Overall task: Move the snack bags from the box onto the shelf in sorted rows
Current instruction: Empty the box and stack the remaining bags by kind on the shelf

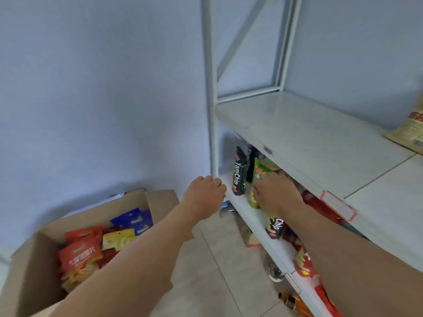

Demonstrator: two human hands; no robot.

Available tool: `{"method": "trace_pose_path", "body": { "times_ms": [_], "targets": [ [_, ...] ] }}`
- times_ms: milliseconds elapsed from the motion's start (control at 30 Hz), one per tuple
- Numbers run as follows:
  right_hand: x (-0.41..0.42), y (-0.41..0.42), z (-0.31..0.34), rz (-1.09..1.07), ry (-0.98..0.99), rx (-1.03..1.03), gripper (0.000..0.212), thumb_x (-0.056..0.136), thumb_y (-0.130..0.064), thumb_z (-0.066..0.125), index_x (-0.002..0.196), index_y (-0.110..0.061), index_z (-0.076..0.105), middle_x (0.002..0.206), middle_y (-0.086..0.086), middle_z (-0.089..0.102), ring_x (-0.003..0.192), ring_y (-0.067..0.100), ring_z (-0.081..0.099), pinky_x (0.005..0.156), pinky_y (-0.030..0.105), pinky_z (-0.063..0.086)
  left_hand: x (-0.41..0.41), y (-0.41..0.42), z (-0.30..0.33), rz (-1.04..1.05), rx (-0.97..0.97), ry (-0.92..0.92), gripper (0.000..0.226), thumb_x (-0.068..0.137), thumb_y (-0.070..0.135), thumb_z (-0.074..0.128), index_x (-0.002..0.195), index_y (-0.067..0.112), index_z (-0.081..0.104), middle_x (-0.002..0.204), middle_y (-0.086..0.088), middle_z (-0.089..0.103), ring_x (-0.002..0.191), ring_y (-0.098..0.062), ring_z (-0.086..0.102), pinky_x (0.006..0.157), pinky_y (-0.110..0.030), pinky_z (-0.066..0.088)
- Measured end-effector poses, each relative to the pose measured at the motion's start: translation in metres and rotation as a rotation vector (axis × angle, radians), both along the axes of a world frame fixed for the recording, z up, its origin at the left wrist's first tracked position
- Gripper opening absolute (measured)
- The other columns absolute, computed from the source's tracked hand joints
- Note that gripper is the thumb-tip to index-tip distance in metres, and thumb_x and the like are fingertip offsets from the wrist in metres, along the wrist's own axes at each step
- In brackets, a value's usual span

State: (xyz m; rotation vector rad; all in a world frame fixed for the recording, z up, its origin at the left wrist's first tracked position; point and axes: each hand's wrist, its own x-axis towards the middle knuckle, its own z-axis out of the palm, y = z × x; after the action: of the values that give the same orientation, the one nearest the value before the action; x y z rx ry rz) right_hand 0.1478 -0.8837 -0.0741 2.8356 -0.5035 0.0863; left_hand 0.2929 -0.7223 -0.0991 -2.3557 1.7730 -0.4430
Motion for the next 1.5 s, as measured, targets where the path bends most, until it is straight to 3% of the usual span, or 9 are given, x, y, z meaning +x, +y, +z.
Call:
{"method": "trace_pose_path", "body": {
  "times_ms": [67, 133, 267, 467, 600, 767, 1067, 1200, 1500],
  "targets": [
    [0.036, 0.037, -0.014, 0.055, -0.003, -0.022, 0.021, 0.074, -0.023, 0.08, 0.064, -0.018, 0.062, 0.063, 0.003, 0.064, 0.06, 0.028, 0.061, 0.051, 0.032, 0.043, 0.027, 0.049, -0.01, 0.043, -0.023, 0.005, 0.009, 0.076, 0.017, 0.073, 0.072, 0.017, 0.064, 0.072, 0.0, 0.062, 0.061, -0.023, 0.058, 0.056, -0.029, 0.03],
    [0.074, 0.079, -0.029, 0.105, -0.001, -0.018, 0.017, 0.082, -0.028, 0.072, 0.07, -0.019, 0.064, 0.068, 0.002, 0.065, 0.065, 0.027, 0.061, 0.055, 0.032, 0.039, 0.054, 0.097, -0.021, 0.085, -0.018, 0.025, 0.009, 0.077, 0.016, 0.072, 0.072, 0.017, 0.064, 0.071, 0.0, 0.062, 0.061, -0.023, 0.058, 0.055, -0.03, 0.037],
    [0.146, 0.165, -0.059, 0.214, -0.028, 0.07, 0.027, 0.1, -0.03, 0.044, 0.09, -0.018, 0.066, 0.086, 0.001, 0.068, 0.084, 0.026, 0.062, 0.069, 0.036, 0.044, 0.106, 0.193, -0.042, 0.195, 0.02, 0.092, 0.024, 0.102, 0.021, 0.04, 0.108, 0.015, 0.062, 0.105, -0.002, 0.062, 0.093, -0.025, 0.058, 0.078, -0.035, 0.041],
    [0.24, 0.255, -0.099, 0.271, 0.025, 0.214, 0.021, 0.082, -0.022, 0.072, 0.064, -0.015, 0.062, 0.061, 0.004, 0.062, 0.06, 0.027, 0.061, 0.051, 0.034, 0.045, 0.185, 0.299, -0.081, 0.401, -0.015, 0.198, 0.027, 0.104, 0.025, 0.037, 0.114, 0.019, 0.062, 0.116, 0.0, 0.064, 0.102, -0.022, 0.06, 0.084, -0.036, 0.046],
    [0.296, 0.282, -0.134, 0.304, 0.046, 0.356, 0.027, 0.101, -0.032, 0.043, 0.088, -0.018, 0.062, 0.09, 0.002, 0.067, 0.087, 0.026, 0.063, 0.071, 0.035, 0.044, 0.234, 0.345, -0.115, 0.585, -0.089, 0.319, 0.029, 0.104, 0.03, 0.038, 0.115, 0.022, 0.064, 0.116, 0.004, 0.067, 0.104, -0.018, 0.061, 0.09, -0.035, 0.05],
    [0.363, 0.295, -0.206, 0.229, 0.149, 0.561, 0.027, 0.103, -0.036, 0.038, 0.096, -0.021, 0.059, 0.097, -0.002, 0.064, 0.092, 0.021, 0.059, 0.073, 0.034, 0.044, 0.279, 0.376, -0.169, 0.827, -0.157, 0.521, 0.029, 0.102, 0.035, 0.043, 0.12, 0.023, 0.061, 0.116, 0.004, 0.065, 0.106, -0.018, 0.06, 0.087, -0.034, 0.051],
    [0.422, 0.311, -0.356, -0.332, 0.301, 0.998, 0.043, 0.101, -0.047, 0.047, 0.132, -0.019, 0.054, 0.116, 0.001, 0.068, 0.105, 0.026, 0.062, 0.079, 0.035, 0.048, 0.319, 0.397, -0.334, 1.379, -0.432, 1.656, 0.089, 0.082, 0.033, 0.082, 0.152, 0.028, 0.026, 0.137, 0.004, 0.054, 0.121, -0.02, 0.055, 0.107, -0.041, 0.046],
    [0.436, 0.312, -0.441, -0.725, 0.255, 1.249, 0.052, 0.098, -0.047, 0.056, 0.137, -0.013, 0.048, 0.092, -0.006, 0.058, 0.095, 0.023, 0.065, 0.086, 0.044, 0.056, 0.319, 0.406, -0.433, 1.361, -0.371, 1.85, 0.094, 0.071, 0.026, 0.089, 0.144, 0.035, 0.031, 0.138, 0.006, 0.054, 0.129, -0.022, 0.052, 0.106, -0.04, 0.049],
    [0.429, 0.322, -0.581, -1.04, 0.278, 1.408, 0.04, 0.087, -0.042, 0.074, 0.111, -0.013, 0.06, 0.111, 0.004, 0.067, 0.095, 0.023, 0.062, 0.082, 0.036, 0.052, 0.316, 0.416, -0.545, 1.174, 0.069, 1.934, 0.08, 0.07, 0.043, 0.084, 0.139, 0.031, 0.047, 0.139, 0.012, 0.054, 0.131, -0.013, 0.049, 0.117, -0.039, 0.036]
  ]
}}
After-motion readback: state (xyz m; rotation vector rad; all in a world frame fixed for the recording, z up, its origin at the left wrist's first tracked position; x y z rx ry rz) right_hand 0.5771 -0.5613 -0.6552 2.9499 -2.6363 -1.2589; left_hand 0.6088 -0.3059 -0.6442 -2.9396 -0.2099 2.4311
